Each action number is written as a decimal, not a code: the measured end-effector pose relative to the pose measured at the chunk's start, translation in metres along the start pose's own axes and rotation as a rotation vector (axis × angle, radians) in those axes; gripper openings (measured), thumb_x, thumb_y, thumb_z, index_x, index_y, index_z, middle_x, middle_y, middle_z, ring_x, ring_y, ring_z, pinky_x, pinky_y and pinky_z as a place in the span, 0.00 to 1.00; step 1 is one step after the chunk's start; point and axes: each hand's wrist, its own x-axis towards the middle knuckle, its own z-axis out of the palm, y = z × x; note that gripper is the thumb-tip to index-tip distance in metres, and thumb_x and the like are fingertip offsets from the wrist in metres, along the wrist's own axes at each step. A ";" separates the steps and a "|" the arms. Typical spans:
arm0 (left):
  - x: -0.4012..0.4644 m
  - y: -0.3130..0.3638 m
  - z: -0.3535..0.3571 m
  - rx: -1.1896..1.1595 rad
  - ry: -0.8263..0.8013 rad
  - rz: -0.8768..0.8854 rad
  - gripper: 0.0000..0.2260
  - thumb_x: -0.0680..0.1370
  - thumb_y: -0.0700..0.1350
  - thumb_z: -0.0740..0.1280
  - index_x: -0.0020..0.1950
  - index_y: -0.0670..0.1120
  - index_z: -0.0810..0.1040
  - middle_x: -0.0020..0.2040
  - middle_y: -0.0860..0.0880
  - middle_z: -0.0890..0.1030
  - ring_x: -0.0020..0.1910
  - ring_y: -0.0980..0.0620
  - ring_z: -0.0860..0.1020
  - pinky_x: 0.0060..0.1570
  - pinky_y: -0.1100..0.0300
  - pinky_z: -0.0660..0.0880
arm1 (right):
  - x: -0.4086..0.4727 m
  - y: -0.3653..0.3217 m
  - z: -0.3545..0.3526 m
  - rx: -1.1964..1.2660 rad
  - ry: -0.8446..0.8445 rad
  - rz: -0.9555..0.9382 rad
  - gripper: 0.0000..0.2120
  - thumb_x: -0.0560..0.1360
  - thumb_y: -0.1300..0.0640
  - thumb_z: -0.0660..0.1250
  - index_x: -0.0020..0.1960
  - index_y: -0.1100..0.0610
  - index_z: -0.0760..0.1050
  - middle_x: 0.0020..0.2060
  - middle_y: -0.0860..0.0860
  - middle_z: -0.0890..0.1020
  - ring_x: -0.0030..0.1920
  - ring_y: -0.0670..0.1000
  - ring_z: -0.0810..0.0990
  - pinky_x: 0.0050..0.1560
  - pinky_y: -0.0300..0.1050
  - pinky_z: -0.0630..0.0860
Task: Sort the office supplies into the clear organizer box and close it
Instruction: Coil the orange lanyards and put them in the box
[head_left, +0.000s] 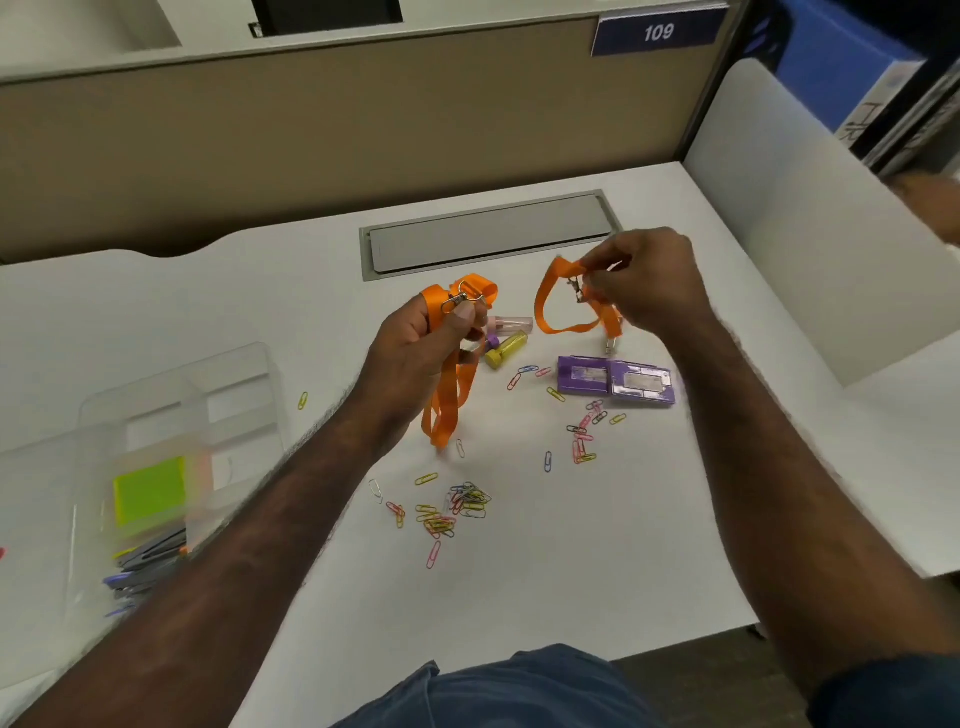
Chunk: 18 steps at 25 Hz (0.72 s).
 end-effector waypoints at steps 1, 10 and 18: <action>0.000 0.005 0.001 0.010 -0.013 0.010 0.14 0.84 0.56 0.62 0.64 0.51 0.79 0.60 0.51 0.85 0.57 0.47 0.84 0.63 0.43 0.80 | -0.007 -0.017 -0.011 0.047 -0.027 -0.022 0.07 0.76 0.56 0.76 0.54 0.51 0.86 0.46 0.47 0.87 0.40 0.45 0.87 0.47 0.42 0.84; -0.019 0.038 -0.002 -0.157 -0.195 0.088 0.20 0.83 0.50 0.66 0.74 0.48 0.69 0.68 0.46 0.80 0.68 0.42 0.78 0.71 0.34 0.71 | -0.073 -0.128 -0.046 0.251 -0.176 -0.288 0.06 0.76 0.56 0.77 0.53 0.51 0.85 0.43 0.45 0.88 0.43 0.43 0.88 0.47 0.40 0.85; -0.037 0.042 -0.014 -0.384 -0.192 0.078 0.27 0.79 0.59 0.66 0.74 0.47 0.71 0.66 0.45 0.83 0.65 0.40 0.82 0.67 0.31 0.74 | -0.091 -0.140 -0.027 0.127 -0.210 -0.375 0.08 0.78 0.50 0.73 0.56 0.48 0.87 0.47 0.39 0.85 0.46 0.40 0.84 0.44 0.33 0.80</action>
